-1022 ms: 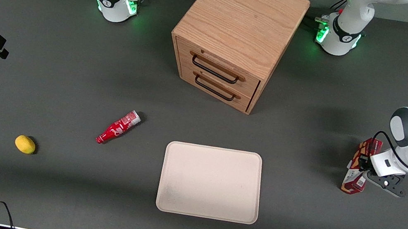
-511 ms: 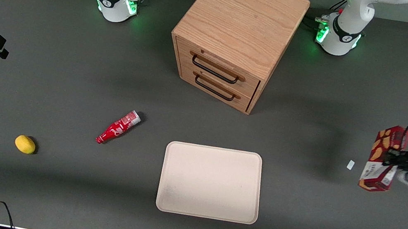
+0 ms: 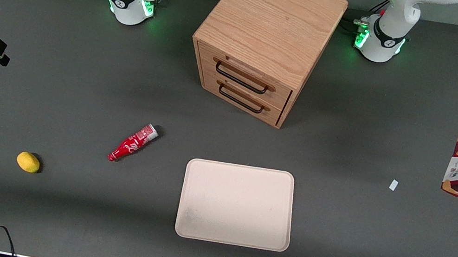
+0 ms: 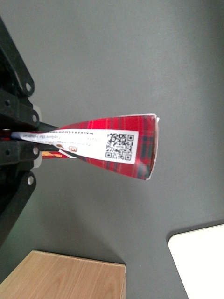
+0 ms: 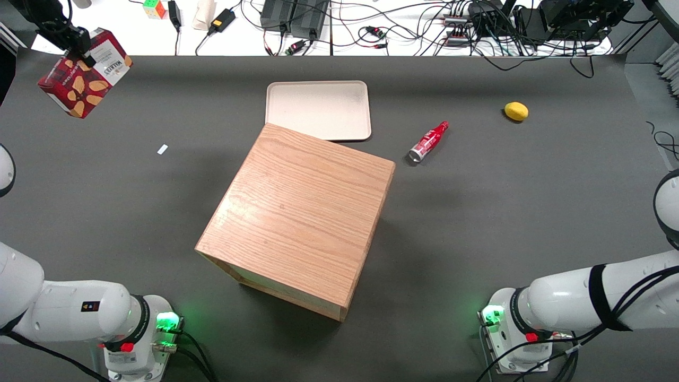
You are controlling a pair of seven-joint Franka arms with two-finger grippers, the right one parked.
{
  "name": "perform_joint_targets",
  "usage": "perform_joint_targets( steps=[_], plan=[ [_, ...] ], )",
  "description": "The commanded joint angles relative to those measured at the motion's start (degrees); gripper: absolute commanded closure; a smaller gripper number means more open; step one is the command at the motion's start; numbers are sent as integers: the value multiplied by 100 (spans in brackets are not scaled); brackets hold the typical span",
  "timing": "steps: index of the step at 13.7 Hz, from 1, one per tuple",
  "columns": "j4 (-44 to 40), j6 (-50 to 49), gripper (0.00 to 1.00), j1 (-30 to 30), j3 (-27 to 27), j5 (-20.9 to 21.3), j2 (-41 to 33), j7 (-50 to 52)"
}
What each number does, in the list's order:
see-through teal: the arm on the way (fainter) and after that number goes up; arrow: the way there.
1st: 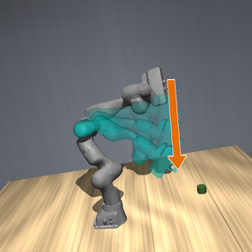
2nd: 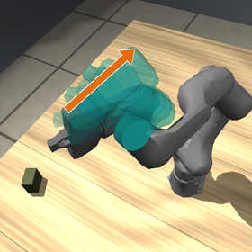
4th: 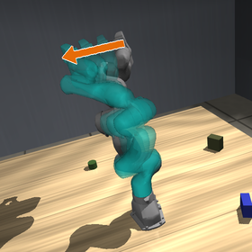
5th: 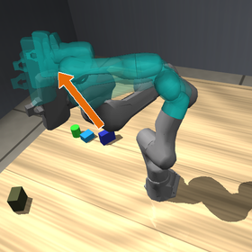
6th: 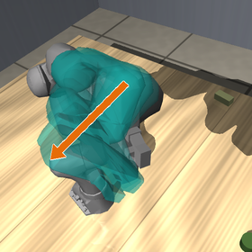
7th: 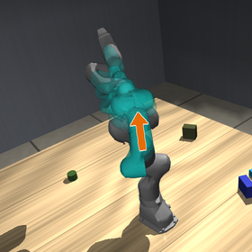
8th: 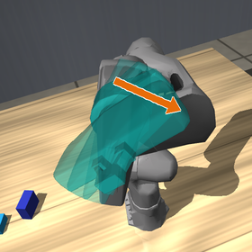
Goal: Place red cookie box on tray
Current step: 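Lift the cookie box with the left gripper and carry it over the white tray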
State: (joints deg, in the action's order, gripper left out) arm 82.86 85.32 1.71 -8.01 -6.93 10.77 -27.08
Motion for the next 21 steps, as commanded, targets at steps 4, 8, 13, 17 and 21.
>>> perform_joint_targets(
  steps=[4, 8, 13, 17, 21],
  plan=[
    [-849, -201, 100, -863, 212, 122, 442, 2088],
    [-2312, -51, 100, -1602, 519, 87, 1696, 3672],
    [-3373, 1123, 100, -2042, 959, 87, 3114, 4993],
    [-3390, 2399, 100, -2227, 916, 130, 3939, 4993],
    [-3408, 2840, 100, -2280, 906, 359, 4476, 4897]
  ],
)
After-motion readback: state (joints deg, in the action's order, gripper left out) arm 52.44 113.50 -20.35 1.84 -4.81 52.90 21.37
